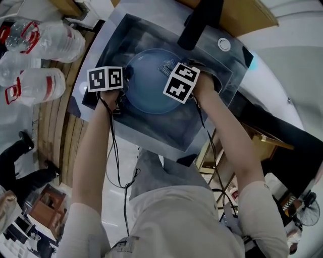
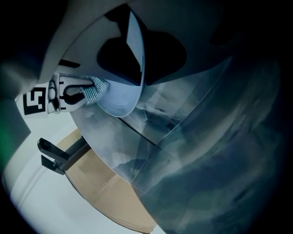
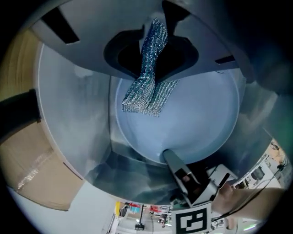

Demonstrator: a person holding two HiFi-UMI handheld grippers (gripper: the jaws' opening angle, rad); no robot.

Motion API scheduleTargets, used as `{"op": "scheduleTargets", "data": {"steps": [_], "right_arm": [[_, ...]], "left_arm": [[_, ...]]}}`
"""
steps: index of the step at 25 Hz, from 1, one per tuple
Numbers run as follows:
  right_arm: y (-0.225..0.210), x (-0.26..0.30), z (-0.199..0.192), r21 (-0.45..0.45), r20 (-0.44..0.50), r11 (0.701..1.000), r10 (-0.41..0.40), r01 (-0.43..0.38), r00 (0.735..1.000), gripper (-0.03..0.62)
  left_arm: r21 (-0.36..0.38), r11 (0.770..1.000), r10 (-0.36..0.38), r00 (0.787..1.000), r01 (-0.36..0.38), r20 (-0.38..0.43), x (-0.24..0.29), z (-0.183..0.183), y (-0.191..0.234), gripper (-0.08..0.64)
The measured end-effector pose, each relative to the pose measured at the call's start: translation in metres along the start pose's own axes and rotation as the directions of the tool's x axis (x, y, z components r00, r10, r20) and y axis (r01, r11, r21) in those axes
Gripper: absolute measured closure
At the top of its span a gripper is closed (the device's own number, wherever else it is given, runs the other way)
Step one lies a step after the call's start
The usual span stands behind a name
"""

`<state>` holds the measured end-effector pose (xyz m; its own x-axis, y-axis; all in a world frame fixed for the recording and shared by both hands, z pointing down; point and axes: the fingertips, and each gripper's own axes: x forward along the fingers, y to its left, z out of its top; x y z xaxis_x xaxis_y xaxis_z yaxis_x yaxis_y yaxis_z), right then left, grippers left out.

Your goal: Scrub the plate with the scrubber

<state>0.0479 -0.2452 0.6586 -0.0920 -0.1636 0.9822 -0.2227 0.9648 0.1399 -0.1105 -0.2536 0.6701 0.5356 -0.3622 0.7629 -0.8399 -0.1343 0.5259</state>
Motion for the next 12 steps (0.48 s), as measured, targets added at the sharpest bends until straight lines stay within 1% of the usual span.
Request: {"op": "scheduleTargets", "data": {"steps": [2,4,6,8,10,12], "right_arm": [[0.028,-0.007,-0.006,-0.018,-0.024,0.997,0.068,-0.069,0.997,0.494],[0.058,-0.013,-0.001,-0.035,-0.004,0.991,0.132,-0.132,0.991,0.494],[0.084,-0.015,0.012,-0.052,0.042,0.982,0.183,-0.18,0.982,0.495],[0.104,-0.013,0.03,-0.054,0.099,0.972,0.234,-0.229,0.967,0.495],[0.115,-0.01,0.049,-0.021,0.169,0.958,0.285,-0.286,0.943,0.495],[0.117,-0.008,0.068,0.033,0.235,0.943,0.315,-0.331,0.92,0.493]], "left_arm": [[-0.007,1.0,0.003,1.0,-0.003,0.002,-0.001,-0.001,0.0,0.509],[-0.018,1.0,0.001,1.0,-0.001,0.008,-0.001,-0.001,0.0,0.509],[-0.021,1.0,0.0,1.0,0.0,0.014,0.0,0.0,0.0,0.508],[-0.016,1.0,-0.002,1.0,0.002,0.017,0.001,0.001,-0.001,0.508],[-0.006,1.0,-0.002,1.0,0.002,0.017,0.001,0.002,-0.001,0.508],[-0.005,1.0,-0.004,1.0,0.004,0.016,0.001,0.001,-0.001,0.508]]}}
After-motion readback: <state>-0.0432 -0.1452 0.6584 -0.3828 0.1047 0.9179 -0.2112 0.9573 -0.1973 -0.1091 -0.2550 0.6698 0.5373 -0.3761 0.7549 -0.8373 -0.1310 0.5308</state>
